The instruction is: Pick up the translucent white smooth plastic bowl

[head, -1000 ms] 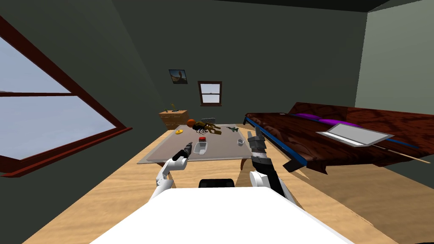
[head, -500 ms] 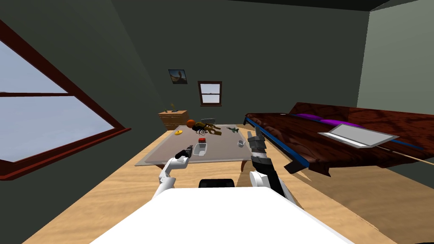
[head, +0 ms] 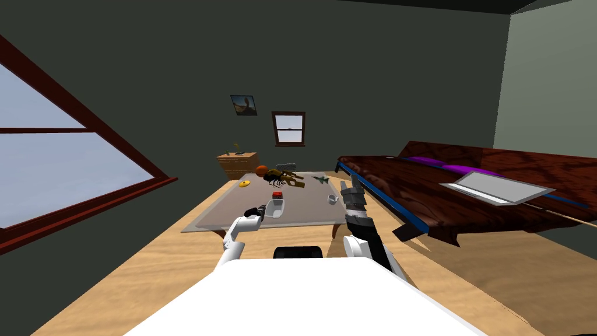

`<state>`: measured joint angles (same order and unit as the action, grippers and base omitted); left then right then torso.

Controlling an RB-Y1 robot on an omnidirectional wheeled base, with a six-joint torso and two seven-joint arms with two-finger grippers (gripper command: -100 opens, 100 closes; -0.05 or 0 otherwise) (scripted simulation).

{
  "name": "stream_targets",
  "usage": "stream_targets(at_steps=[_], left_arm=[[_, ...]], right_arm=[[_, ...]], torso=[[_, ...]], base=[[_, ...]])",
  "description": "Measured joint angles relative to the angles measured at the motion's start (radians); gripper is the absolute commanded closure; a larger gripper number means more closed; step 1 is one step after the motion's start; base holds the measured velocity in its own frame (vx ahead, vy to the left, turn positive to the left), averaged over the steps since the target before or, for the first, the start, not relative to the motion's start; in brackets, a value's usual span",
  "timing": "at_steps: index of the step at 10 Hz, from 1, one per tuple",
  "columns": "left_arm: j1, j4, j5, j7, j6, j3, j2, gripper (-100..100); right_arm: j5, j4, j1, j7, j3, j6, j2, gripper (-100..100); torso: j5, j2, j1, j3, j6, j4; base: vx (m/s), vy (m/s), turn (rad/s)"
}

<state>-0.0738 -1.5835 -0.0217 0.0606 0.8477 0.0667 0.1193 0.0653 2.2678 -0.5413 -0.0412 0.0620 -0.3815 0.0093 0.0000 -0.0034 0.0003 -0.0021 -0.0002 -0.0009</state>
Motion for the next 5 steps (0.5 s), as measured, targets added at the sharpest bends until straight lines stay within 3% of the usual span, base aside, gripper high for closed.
stream_targets(at_steps=[2, 5], left_arm=[[0.001, 0.003, 0.001, 0.006, 0.041, 0.003, -0.013, -100], [0.003, 0.035, 0.015, 0.014, 0.105, 0.006, -0.074, -100]], right_arm=[[0.000, 0.000, 0.000, 0.000, 0.000, 0.000, 0.000, 0], [0.000, 0.000, 0.000, 0.000, 0.000, 0.000, 0.000, 0]], torso=[[0.000, 0.001, 0.000, 0.000, 0.000, 0.000], [0.000, 0.000, 0.000, 0.000, 0.000, 0.000]], base=[[0.047, -0.001, -0.005], [0.059, 0.007, -0.008]])
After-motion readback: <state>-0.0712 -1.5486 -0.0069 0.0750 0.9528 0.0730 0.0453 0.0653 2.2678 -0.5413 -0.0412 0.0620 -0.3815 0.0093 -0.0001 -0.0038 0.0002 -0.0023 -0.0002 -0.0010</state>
